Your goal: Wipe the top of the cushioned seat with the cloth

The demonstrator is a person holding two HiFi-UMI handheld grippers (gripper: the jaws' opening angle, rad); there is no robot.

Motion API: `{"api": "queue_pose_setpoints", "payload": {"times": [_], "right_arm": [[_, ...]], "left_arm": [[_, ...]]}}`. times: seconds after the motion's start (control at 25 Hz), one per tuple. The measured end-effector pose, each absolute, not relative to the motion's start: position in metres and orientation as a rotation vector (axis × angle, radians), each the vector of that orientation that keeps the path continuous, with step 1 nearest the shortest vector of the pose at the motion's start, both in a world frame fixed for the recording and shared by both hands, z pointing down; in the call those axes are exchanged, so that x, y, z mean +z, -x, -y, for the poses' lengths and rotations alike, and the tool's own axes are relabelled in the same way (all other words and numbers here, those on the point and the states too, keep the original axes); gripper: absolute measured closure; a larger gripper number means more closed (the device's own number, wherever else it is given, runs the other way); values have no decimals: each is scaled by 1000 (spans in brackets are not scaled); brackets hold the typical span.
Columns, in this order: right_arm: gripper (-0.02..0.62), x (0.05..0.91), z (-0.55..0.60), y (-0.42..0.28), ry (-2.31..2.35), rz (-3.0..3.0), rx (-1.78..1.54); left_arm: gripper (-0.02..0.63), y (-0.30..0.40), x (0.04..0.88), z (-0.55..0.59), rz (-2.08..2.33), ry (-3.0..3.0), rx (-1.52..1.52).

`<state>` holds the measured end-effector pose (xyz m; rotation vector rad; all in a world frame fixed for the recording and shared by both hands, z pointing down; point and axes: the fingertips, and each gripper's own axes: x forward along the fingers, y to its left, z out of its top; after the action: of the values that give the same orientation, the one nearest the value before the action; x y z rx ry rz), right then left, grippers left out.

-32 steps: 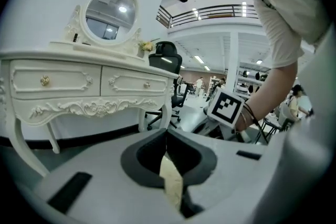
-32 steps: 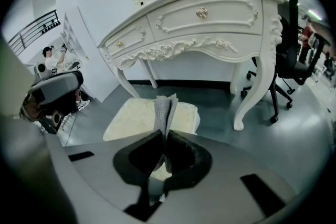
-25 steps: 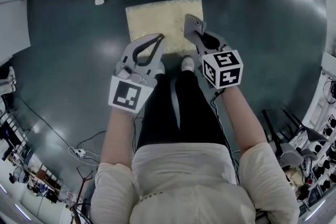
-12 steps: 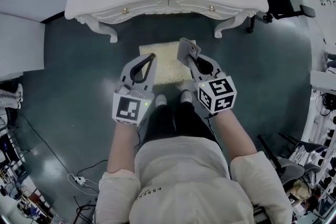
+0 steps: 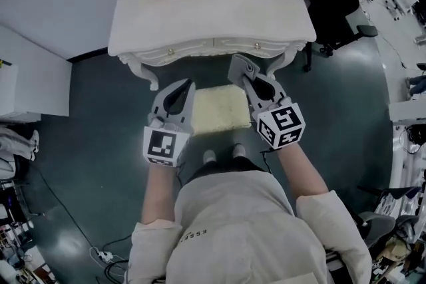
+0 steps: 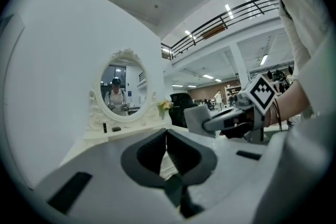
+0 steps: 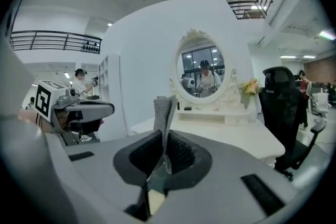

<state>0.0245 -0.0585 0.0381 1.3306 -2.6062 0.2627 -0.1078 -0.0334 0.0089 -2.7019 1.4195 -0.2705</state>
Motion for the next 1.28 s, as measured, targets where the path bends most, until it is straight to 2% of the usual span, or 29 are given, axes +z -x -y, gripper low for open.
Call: {"api": "queue_pose_setpoints", "payload": {"times": [0.44,1.28], "right_arm": [[569,-37,50,-23,-1333,2732,34],[569,-38,43,-24,-1302,2753,23]], "left_arm": [[603,131,-54,25,-1533,2604,-216],[603,118,-66,27,-1548,2584,-228]]}}
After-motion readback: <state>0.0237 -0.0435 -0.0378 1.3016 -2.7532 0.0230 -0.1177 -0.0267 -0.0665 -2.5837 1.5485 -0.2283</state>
